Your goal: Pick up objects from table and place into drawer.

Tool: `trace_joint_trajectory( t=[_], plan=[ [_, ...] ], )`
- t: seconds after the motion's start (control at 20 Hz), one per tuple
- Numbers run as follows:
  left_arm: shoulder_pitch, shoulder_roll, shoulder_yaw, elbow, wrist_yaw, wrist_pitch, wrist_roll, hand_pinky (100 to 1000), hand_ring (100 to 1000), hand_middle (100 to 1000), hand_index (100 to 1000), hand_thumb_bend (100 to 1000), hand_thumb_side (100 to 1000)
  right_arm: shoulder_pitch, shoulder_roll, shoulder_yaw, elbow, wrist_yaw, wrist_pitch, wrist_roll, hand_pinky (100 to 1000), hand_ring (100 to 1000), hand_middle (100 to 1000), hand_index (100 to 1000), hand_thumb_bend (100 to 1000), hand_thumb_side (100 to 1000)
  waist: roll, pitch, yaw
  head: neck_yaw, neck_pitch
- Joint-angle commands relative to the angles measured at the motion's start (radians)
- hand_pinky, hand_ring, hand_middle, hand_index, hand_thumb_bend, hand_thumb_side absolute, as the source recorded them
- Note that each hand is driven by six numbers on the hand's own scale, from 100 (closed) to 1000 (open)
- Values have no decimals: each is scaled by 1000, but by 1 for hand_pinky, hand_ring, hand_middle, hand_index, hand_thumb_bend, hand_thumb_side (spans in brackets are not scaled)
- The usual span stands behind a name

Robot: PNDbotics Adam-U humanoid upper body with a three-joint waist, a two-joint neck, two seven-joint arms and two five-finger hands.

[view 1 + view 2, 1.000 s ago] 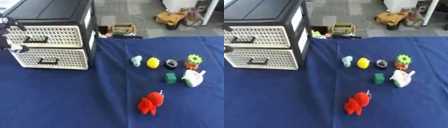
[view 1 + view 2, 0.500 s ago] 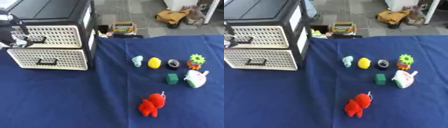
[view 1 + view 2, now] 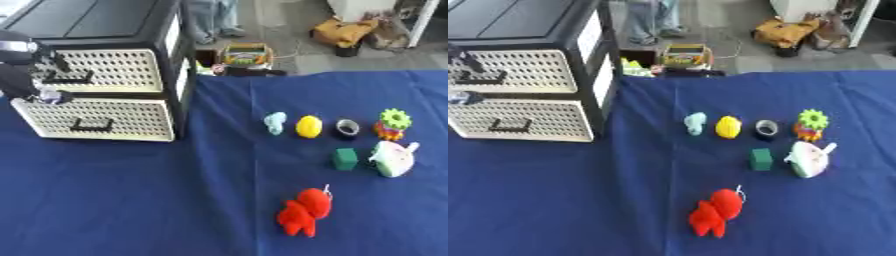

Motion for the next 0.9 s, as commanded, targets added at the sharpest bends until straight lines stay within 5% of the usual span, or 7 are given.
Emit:
trace_joint_trajectory(
  t=[0.05,0.9],
  plan=[
    [-15,21,1,-5,8,-3,-11,100,100,100,947,384,417,-13,-26,-9,-16,-10,1,-7,634,716,698,730,100,1000,-1,-19,0,-1,-10],
    [-2,21,-23,-2,25,3,-19,100,100,100,854,393,431,-9,-23,-17,-16,-18,-3,-29,635,715,696,731,100,1000,-2,-16,0,-1,-8]
  ],
)
